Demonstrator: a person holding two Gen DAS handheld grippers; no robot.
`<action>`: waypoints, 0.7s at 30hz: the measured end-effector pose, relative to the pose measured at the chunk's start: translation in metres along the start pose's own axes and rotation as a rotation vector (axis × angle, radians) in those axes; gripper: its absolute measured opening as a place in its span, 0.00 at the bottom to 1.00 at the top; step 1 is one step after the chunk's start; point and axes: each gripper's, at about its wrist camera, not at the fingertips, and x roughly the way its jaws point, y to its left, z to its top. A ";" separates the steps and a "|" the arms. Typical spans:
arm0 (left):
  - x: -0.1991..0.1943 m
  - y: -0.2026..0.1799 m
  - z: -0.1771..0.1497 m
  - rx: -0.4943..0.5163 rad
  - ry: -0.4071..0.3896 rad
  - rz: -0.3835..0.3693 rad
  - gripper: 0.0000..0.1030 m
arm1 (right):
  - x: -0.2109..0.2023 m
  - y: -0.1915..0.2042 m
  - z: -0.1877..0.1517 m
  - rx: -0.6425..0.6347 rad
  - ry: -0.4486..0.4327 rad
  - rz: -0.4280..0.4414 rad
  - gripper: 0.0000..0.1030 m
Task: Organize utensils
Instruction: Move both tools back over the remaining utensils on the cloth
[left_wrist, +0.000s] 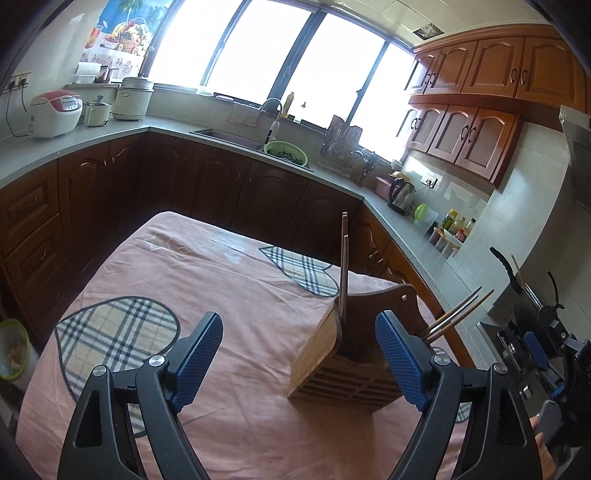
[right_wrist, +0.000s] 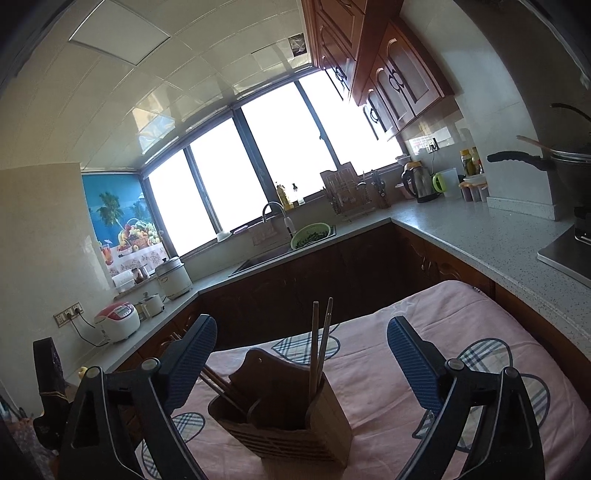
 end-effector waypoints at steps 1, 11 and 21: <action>-0.006 0.000 -0.005 0.004 0.005 0.005 0.83 | -0.004 0.000 -0.003 0.004 0.007 0.001 0.92; -0.057 0.000 -0.043 0.014 0.094 0.029 0.83 | -0.045 -0.003 -0.036 0.031 0.084 -0.008 0.92; -0.092 -0.010 -0.065 0.043 0.137 0.033 0.83 | -0.088 -0.011 -0.060 0.043 0.127 -0.038 0.92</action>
